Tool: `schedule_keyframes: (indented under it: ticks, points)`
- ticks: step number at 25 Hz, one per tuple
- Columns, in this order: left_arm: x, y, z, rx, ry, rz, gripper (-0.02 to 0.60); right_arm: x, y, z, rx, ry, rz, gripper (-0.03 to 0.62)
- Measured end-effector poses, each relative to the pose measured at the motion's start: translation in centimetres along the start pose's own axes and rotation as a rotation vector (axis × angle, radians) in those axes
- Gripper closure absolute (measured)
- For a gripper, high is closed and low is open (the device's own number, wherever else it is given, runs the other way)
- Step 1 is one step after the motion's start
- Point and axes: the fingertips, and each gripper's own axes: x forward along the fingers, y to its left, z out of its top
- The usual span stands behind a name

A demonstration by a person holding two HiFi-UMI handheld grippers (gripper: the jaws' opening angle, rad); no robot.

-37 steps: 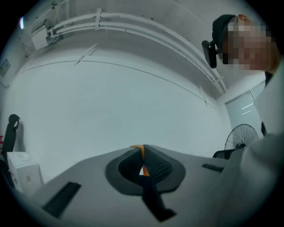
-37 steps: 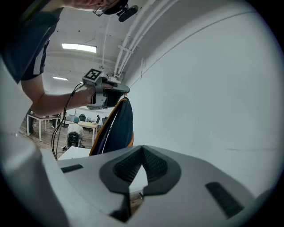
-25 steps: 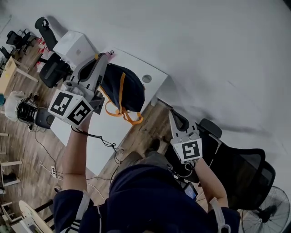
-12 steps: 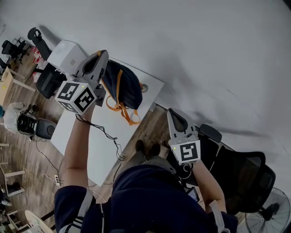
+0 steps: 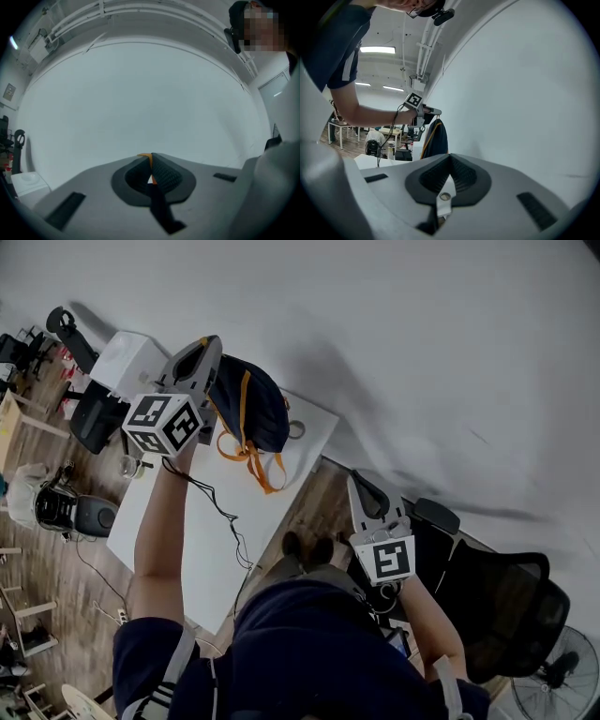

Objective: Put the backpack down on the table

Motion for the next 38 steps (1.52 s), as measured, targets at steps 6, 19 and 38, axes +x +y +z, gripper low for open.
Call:
schedule_keyframes:
  ticks: [6,19,38]
  points:
    - [2.0,2.2,-2.1,0.041,0.030,0.020,0.578,2.8,0.0,0.2,-0.015,-0.005,0.012,0.595]
    - [5.6,4.5,-6.1,0.093,0.078,-0.001,0.578,8.0,0.6,2.8,-0.051,-0.045,0.043,0.595]
    - [11.5,4.9,-8.4,0.186,0.118,-0.079,0.578,12.0,0.5,0.6,0.000,-0.006,0.057,0.594]
